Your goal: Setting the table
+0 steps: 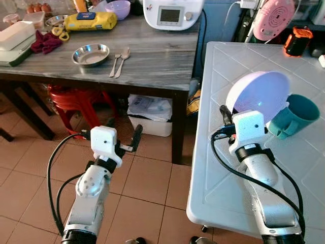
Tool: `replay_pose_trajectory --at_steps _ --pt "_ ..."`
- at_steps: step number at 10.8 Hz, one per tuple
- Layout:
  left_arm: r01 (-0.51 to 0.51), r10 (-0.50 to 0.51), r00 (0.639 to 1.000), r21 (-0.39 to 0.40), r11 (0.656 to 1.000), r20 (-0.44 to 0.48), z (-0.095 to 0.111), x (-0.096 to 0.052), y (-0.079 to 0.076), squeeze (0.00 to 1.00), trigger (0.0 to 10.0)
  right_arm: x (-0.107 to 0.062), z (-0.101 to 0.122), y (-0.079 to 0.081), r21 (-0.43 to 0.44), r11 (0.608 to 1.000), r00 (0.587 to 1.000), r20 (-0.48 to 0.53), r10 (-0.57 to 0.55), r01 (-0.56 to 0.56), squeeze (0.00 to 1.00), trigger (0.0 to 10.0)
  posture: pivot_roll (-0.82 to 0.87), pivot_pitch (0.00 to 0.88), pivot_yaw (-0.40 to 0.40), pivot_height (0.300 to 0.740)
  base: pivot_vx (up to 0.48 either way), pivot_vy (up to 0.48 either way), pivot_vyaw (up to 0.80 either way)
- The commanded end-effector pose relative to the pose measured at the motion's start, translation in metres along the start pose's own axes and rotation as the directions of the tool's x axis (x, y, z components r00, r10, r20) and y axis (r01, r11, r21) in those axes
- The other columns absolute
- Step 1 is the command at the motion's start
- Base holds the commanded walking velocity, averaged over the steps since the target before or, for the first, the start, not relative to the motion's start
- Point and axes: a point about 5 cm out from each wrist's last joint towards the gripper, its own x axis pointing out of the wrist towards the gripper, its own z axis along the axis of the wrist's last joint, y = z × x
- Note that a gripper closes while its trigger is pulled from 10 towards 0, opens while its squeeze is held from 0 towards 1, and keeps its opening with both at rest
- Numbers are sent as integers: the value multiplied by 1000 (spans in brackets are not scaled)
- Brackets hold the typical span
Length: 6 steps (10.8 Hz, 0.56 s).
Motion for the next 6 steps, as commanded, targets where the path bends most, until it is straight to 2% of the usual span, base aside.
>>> replay_pose_trajectory --at_steps 1,2,6 --pt "-11 11 1000 6 1000 -17 -4 -1 2 0 10000 0 5 -4 7 1000 999 23 -28 28 0 10000 -144 132 74 740 0 0 0" --pt "-11 11 1000 5 1000 -17 -4 0 1 0 10000 1 5 -4 9 1000 999 21 -28 28 0 10000 -144 133 73 740 0 0 0" --pt "-8 8 1000 -2 1000 -26 -8 -2 -4 0 10000 2 7 6 6 1000 999 39 21 -21 0 10000 -142 137 65 740 0 292 0"
